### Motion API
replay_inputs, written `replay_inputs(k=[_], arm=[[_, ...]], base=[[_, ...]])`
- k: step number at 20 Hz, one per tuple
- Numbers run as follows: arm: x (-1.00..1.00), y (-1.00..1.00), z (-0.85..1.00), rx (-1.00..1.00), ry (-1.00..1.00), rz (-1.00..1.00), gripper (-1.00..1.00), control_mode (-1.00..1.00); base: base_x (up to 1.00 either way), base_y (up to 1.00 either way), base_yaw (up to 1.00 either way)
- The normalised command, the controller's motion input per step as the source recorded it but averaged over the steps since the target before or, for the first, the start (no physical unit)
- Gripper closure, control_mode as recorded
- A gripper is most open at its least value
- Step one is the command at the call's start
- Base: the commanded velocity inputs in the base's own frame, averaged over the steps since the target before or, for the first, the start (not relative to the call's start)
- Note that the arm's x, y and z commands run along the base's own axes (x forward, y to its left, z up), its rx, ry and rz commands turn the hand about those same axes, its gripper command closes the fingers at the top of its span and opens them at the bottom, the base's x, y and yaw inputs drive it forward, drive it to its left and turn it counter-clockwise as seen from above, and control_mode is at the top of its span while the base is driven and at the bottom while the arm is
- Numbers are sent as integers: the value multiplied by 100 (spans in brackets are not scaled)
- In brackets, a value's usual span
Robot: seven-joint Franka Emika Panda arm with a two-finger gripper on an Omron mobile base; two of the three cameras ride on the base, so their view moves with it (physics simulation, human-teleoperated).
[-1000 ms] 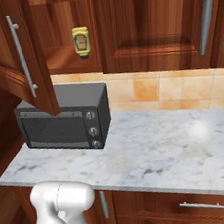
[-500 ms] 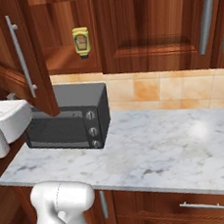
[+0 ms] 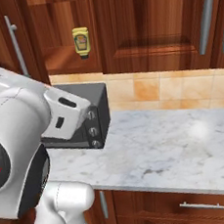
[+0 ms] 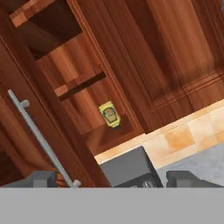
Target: Move the oil and vinegar bottle and mustard from the cabinet to the dining counter.
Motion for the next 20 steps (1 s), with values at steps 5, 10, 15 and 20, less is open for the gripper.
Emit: replay_inputs(k=[5, 10, 15, 20], arm=[[100, 0, -6, 46, 36, 13, -100, -100], [93, 0, -16, 52, 26, 11, -100, -100], [74, 4, -27, 54, 19, 7, -100, -100], [51, 24, -36, 44, 12, 7, -100, -100]], base=[[0, 0, 0], [0, 0, 0], [0, 0, 0], [0, 0, 0]])
